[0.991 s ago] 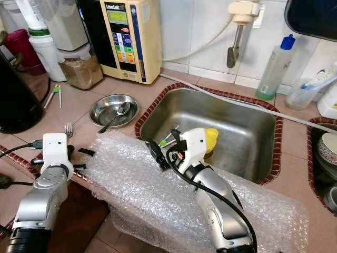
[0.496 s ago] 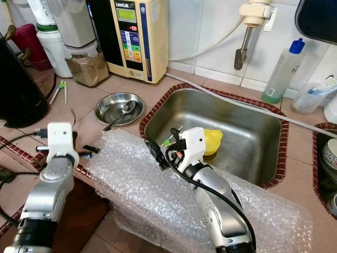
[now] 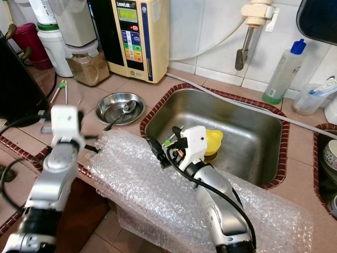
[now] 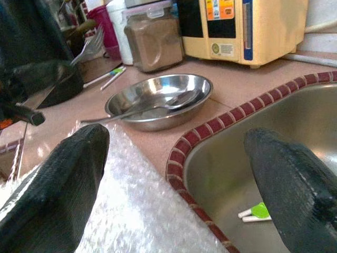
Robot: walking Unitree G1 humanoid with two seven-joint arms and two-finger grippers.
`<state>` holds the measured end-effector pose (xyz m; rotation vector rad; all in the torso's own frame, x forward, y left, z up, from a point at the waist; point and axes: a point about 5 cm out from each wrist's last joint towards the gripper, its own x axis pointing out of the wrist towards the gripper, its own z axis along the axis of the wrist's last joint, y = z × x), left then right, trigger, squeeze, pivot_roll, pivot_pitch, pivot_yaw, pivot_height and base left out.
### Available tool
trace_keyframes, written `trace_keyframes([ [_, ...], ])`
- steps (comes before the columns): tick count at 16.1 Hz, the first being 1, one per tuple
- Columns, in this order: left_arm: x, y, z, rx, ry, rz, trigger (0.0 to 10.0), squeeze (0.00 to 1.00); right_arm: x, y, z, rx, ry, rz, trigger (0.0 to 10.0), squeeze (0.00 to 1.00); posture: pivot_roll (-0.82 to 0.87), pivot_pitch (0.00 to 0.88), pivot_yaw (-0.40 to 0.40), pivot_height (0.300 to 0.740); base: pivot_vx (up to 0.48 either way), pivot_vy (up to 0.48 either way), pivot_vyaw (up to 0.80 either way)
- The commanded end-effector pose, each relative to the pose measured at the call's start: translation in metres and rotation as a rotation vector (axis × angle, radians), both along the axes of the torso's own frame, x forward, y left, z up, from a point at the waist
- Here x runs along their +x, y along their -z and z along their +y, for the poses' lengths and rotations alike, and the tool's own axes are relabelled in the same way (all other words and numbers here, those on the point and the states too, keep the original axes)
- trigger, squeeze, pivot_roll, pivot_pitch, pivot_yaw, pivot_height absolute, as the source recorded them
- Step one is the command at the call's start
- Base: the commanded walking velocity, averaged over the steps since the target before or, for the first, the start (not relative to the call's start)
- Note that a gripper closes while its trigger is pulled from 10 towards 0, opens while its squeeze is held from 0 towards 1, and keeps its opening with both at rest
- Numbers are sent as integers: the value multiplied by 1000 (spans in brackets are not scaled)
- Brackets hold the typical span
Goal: Kitchen organization
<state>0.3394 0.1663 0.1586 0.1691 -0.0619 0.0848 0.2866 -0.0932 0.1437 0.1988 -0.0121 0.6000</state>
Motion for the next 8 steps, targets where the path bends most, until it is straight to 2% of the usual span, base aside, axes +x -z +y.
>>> trace_keyframes([
  [1,1,-5,-9,5,55,-29,0,0,4,-4,-1,20,18,-10,10000,0,47,20,39,740,0,0,0],
  [2,2,-9,-15,21,87,-51,0,0,7,-7,-4,42,41,-8,10000,0,43,18,43,740,0,0,0],
  [4,0,-8,-35,51,224,-73,0,0,16,-18,-18,171,139,6,10000,0,31,16,50,740,0,0,0],
  [6,-1,-8,-49,82,316,-96,0,0,21,-24,-26,261,188,22,10000,0,30,14,51,740,0,0,0],
  [8,-4,-10,-74,100,454,-116,0,0,28,-34,-31,404,219,46,10000,0,22,14,59,740,0,0,0],
])
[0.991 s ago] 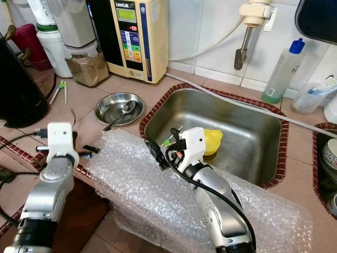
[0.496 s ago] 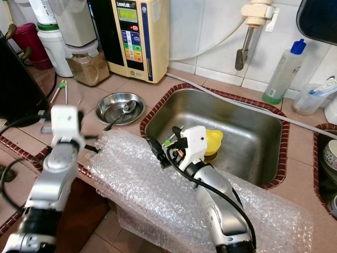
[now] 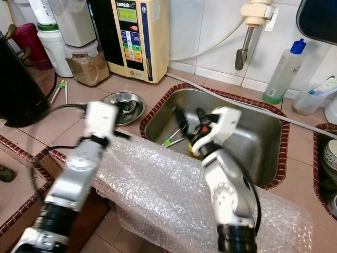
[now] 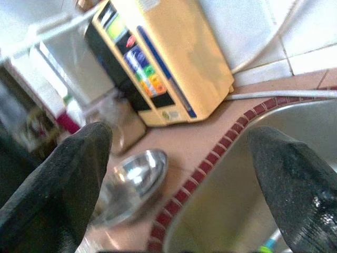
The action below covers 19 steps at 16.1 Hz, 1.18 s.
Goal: Kitchen organization
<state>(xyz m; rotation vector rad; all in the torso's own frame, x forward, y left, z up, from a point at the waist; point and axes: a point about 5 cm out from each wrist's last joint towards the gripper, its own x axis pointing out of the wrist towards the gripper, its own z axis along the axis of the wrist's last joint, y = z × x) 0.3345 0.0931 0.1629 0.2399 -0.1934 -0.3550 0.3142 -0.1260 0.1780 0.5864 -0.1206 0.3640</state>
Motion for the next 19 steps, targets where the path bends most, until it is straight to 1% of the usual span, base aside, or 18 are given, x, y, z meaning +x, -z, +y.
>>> trace_keyframes([
  [1,0,-5,-11,32,66,-33,0,0,1,-2,2,56,-11,20,10000,0,19,12,61,740,0,0,0],
  [2,-3,-5,-22,60,128,-51,0,0,4,-5,5,143,-28,46,10000,0,14,12,63,740,0,0,0],
  [3,-4,-5,-26,68,149,-59,0,0,5,-6,5,169,-30,59,10000,0,14,12,63,740,0,0,0],
  [5,-6,-4,-36,57,184,-58,0,0,12,-4,5,207,-8,108,10000,0,8,14,68,740,0,0,0],
  [7,-10,-4,-43,72,228,-75,0,0,22,-1,4,188,29,141,10000,0,2,18,75,740,0,0,0],
  [8,-11,-4,-44,74,231,-77,0,0,24,-1,5,187,29,144,10000,0,2,18,75,740,0,0,0],
  [9,-13,-2,-45,81,246,-78,0,0,30,-1,9,181,26,167,10000,0,1,19,76,740,0,0,0],
  [11,-16,-1,-48,89,267,-88,0,0,40,-3,15,136,17,209,10000,0,7,24,73,740,0,0,0],
  [16,-18,1,-52,88,279,-89,0,0,52,-19,14,133,18,170,10000,0,9,27,69,740,0,0,0],
  [19,-17,1,-51,85,273,-91,0,0,54,-13,13,117,24,199,10000,0,7,28,68,740,0,0,0],
])
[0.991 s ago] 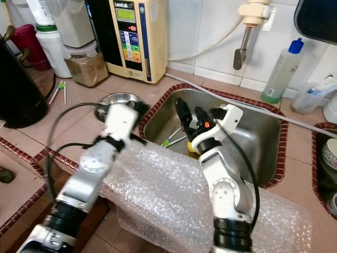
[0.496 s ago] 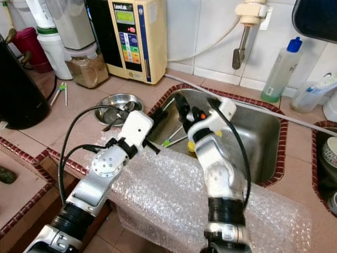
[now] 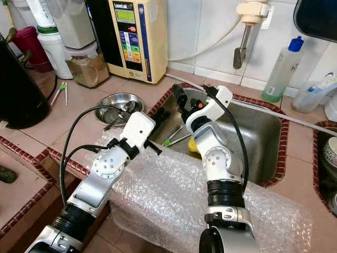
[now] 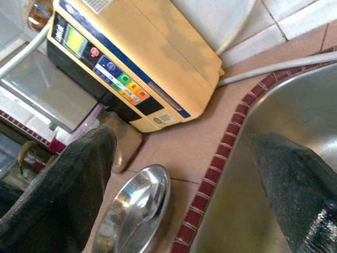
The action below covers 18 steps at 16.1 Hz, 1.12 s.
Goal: Kitchen organization
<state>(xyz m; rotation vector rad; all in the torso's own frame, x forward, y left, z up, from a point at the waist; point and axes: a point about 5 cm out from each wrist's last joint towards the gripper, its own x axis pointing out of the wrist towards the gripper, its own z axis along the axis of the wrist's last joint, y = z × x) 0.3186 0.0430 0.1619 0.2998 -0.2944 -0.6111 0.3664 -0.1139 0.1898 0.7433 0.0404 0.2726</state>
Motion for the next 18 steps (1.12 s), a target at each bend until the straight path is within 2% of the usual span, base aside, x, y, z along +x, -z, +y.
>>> trace_keyframes([
  [1,-1,0,-1,10,11,-11,0,0,1,0,-1,-12,5,5,10000,0,6,30,69,740,0,0,0],
  [3,1,-4,3,1,-20,-27,0,0,1,2,-3,-27,16,6,10000,0,4,29,68,740,0,0,0],
  [4,5,-10,12,-28,-85,-52,0,0,0,3,-6,-51,25,-2,10000,0,6,30,66,740,0,0,0],
  [5,16,-17,28,-50,-193,-62,7451,0,-5,2,-8,-74,23,-23,10000,0,13,30,61,740,0,0,0],
  [6,24,-19,40,-72,-263,-49,10000,0,-10,4,-9,-89,21,-33,10000,0,13,31,60,740,0,0,0],
  [9,43,-18,66,-117,-407,35,10000,0,-27,14,-3,-137,-50,-42,10000,0,13,34,53,740,0,0,0],
  [10,51,-17,77,-135,-465,80,10000,773,-39,19,4,-187,-114,-62,10000,0,10,36,53,740,0,0,0],
  [11,57,-16,87,-141,-516,119,10000,1000,-51,23,11,-235,-179,-83,10000,0,1,38,53,740,0,0,0],
  [14,70,-1,107,-172,-633,307,10000,1000,-78,28,22,-337,-286,-118,10000,0,-19,45,56,740,0,0,0],
  [16,74,1,113,-171,-655,349,10000,1000,-84,29,23,-355,-295,-125,10000,0,-28,46,59,740,0,0,0],
  [17,78,5,118,-134,-664,412,10000,1000,-92,30,23,-384,-298,-125,10000,0,-38,45,66,740,0,0,0],
  [18,78,6,118,-135,-653,441,10000,1000,-93,31,23,-388,-297,-124,10000,0,-41,45,69,740,0,0,0],
])
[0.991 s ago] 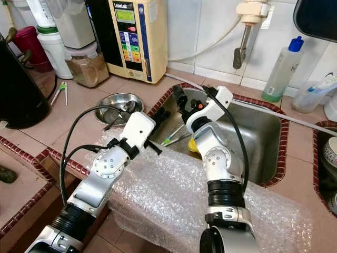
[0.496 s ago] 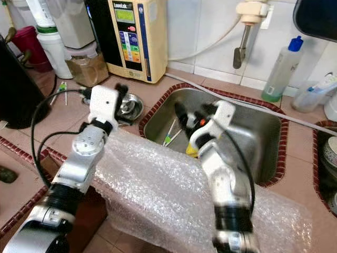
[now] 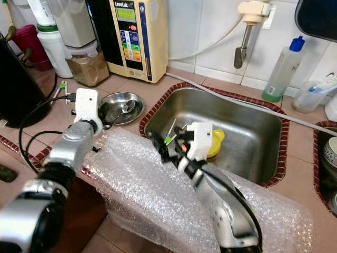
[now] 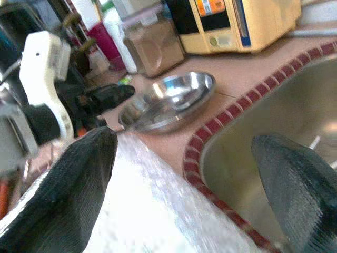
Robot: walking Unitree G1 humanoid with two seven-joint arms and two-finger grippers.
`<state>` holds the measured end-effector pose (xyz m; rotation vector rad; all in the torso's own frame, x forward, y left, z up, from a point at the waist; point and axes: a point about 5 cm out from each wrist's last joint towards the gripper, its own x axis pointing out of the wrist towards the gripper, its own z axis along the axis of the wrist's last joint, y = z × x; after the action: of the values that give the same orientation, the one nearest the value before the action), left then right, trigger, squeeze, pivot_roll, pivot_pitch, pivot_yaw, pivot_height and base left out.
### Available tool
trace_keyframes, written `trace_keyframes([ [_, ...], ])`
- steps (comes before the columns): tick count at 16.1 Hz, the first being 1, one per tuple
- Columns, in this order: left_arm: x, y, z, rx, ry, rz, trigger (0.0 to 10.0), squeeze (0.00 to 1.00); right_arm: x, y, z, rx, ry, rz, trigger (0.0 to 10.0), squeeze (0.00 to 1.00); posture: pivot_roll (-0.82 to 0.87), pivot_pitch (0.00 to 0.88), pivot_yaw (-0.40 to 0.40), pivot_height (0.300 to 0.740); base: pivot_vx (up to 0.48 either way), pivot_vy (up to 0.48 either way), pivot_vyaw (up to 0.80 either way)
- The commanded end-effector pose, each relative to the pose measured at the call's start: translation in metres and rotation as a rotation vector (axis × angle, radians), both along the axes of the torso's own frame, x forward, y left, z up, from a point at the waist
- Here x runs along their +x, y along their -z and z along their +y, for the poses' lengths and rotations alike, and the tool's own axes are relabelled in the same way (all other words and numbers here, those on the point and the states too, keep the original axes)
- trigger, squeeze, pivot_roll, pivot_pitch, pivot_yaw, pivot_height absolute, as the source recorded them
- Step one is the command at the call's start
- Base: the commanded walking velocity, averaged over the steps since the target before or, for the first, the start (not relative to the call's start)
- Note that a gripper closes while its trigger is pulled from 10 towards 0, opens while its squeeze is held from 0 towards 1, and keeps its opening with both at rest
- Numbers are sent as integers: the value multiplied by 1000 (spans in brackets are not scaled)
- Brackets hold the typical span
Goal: Kitchen organization
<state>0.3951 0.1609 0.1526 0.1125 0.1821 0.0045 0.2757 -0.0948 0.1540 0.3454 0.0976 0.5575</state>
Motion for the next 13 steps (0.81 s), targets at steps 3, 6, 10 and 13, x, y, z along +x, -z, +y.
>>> trace_keyframes([
  [3,3,2,-3,-34,63,98,10000,0,-5,-4,5,-15,-7,-20,10000,0,-48,41,82,740,0,0,0],
  [6,5,2,-2,-25,93,128,10000,0,-7,-4,8,-24,-8,-24,10000,0,-48,39,90,740,0,0,0],
  [10,4,11,-4,-49,124,217,0,0,-8,-2,10,-37,-3,-25,10000,0,-45,31,99,740,0,0,0],
  [13,3,12,0,-48,122,232,0,0,-7,-2,9,-42,6,-26,10000,0,-43,29,99,740,0,0,0],
])
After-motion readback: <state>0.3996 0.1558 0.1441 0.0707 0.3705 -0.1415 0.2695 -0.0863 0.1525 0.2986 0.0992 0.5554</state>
